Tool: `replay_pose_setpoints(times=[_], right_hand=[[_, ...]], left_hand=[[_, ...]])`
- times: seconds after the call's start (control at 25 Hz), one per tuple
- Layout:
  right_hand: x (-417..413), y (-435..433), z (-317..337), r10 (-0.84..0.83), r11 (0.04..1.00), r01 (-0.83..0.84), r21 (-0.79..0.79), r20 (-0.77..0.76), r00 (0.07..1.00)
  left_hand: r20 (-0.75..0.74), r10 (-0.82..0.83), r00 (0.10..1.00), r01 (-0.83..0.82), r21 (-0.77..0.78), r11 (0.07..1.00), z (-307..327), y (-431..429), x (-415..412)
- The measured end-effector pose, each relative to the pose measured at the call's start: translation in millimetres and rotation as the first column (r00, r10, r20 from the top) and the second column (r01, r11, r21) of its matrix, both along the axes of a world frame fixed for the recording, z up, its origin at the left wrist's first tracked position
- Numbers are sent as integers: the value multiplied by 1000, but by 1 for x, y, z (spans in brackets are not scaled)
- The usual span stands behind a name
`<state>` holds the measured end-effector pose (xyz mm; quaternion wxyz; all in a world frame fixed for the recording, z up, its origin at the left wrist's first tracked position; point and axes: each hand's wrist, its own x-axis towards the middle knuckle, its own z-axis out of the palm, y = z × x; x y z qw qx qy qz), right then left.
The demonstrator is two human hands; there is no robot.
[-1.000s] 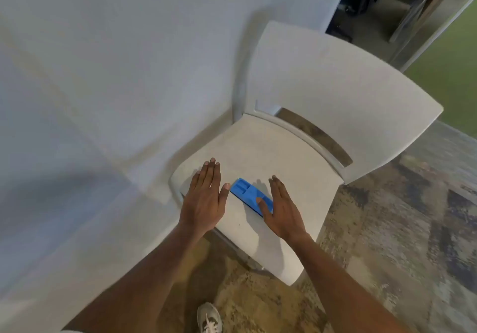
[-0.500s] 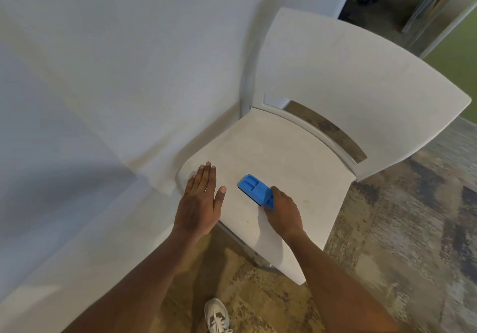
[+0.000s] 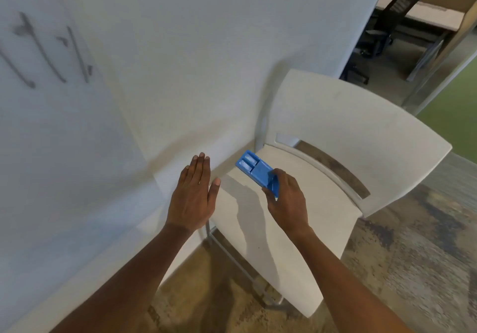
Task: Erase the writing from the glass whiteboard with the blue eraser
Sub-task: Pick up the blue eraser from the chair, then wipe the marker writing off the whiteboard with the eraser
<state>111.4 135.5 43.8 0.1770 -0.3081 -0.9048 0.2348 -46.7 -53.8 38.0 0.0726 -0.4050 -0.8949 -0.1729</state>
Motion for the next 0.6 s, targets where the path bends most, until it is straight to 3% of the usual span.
replay_pose_setpoints(times=[0.24,0.6], right_hand=[[-43,-29,126,162,970,-79,232,-368,916],[-77,-106,274,362,899,-63,434,-653,665]], left_hand=[[-266,96,959,-60,143,988,123,-38,-42],[-539,223,812,-86,267,960,262,-102,-39]])
